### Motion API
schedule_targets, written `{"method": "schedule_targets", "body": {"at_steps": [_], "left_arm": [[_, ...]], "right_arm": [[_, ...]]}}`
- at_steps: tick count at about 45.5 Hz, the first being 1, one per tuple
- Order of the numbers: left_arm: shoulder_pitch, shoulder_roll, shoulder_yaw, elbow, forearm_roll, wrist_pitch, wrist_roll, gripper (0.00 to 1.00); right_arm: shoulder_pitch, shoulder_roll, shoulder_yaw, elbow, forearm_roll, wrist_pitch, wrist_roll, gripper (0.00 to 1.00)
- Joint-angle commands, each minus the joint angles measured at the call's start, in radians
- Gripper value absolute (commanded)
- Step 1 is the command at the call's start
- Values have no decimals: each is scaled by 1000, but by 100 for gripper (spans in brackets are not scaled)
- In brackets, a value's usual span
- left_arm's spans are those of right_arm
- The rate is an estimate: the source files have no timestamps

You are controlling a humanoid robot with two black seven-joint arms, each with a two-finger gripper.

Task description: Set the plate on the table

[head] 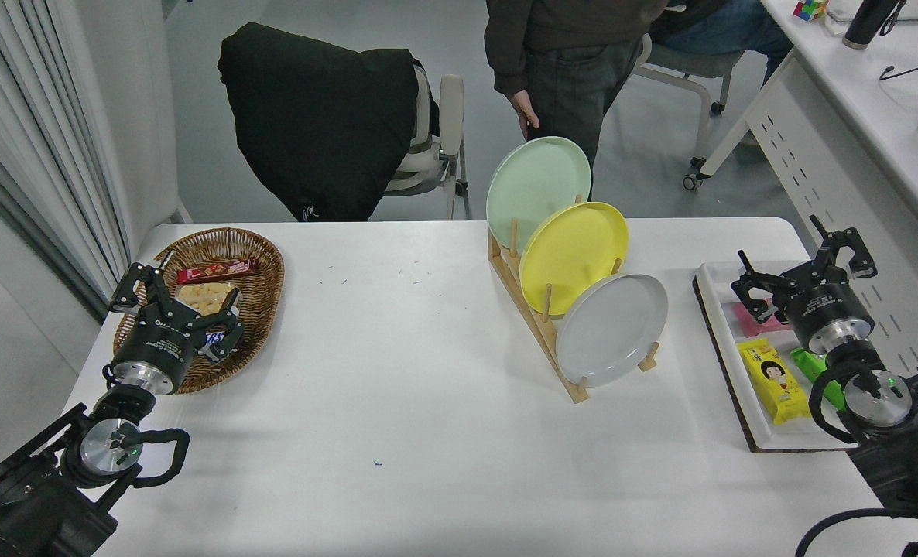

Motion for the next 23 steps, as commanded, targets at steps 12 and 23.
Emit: {"method": "schedule_targets", "body": {"at_steps": [12, 23], "left_arm": [[0, 0, 0, -1, 0, -1, 0, 98], [0, 0, 0, 1, 0, 1, 0, 98]], "right_arm": [[27, -2, -41, -46, 6, 0, -2, 99], [25, -3, -20, -47, 3, -3, -2, 99]]}}
